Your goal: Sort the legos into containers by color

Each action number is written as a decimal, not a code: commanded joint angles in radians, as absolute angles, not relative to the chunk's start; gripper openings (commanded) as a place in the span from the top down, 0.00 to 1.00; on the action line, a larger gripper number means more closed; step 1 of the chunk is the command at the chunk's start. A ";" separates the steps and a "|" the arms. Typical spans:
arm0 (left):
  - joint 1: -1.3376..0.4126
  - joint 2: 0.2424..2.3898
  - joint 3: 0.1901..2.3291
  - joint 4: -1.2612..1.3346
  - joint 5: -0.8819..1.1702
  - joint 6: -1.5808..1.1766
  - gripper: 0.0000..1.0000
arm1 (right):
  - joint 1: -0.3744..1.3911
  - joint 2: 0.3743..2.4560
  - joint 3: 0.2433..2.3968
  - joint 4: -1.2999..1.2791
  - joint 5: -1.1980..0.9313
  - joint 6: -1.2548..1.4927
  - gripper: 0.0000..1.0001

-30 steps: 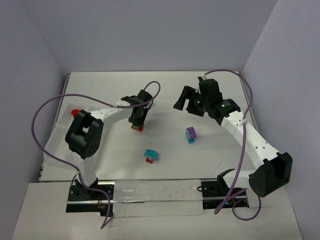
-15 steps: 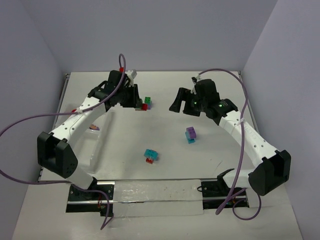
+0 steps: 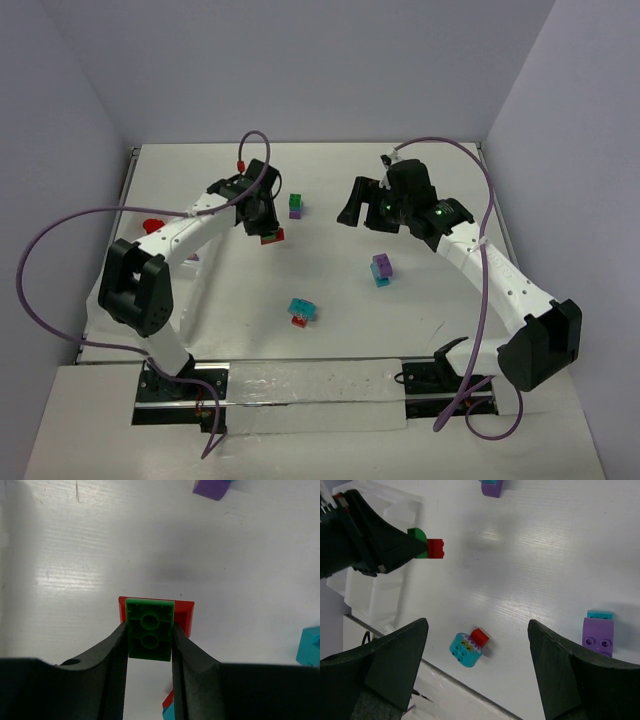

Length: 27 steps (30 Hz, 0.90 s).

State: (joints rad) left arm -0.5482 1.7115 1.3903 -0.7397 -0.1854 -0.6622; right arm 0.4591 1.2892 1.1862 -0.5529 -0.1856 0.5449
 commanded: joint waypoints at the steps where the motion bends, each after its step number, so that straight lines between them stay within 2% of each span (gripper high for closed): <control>1: -0.596 1.752 1.358 -0.686 -0.276 -0.820 1.00 | 0.477 1.293 1.193 -0.534 -0.148 0.545 0.13; 5: -0.646 1.813 1.327 -0.629 -0.275 -0.884 1.00 | 0.491 1.267 1.154 -0.485 -0.132 0.552 0.13; 9: -0.701 1.920 1.386 -0.680 -0.346 -0.946 0.99 | 0.491 1.259 1.130 -0.489 -0.117 0.557 0.13; 12: -0.715 1.948 1.401 -0.681 -0.342 -0.962 0.86 | 0.493 1.263 1.136 -0.503 -0.109 0.553 0.13; 14: -0.724 1.953 1.411 -0.687 -0.345 -0.962 0.69 | 0.494 1.256 1.134 -0.506 -0.103 0.549 0.13; 16: -0.732 1.942 1.418 -0.696 -0.347 -0.947 0.37 | 0.494 1.256 1.134 -0.509 -0.095 0.545 0.12; 18: -0.736 1.919 1.425 -0.701 -0.351 -0.936 0.27 | 0.494 1.259 1.139 -0.512 -0.092 0.545 0.12; 21: -0.736 1.864 1.467 -0.752 -0.372 -0.911 0.21 | 0.495 1.268 1.146 -0.521 -0.085 0.542 0.12; 23: -0.732 1.810 1.532 -0.825 -0.411 -0.874 0.11 | 0.509 1.276 1.154 -0.524 -0.069 0.539 0.13; 27: -0.655 1.673 1.563 -0.914 -0.441 -0.832 0.12 | 0.583 1.311 1.193 -0.547 0.037 0.511 0.13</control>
State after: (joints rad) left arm -0.7242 1.8604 1.4801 -0.8102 -0.3712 -0.8843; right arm 0.5130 1.2852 1.1317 -0.5309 -0.0762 0.5498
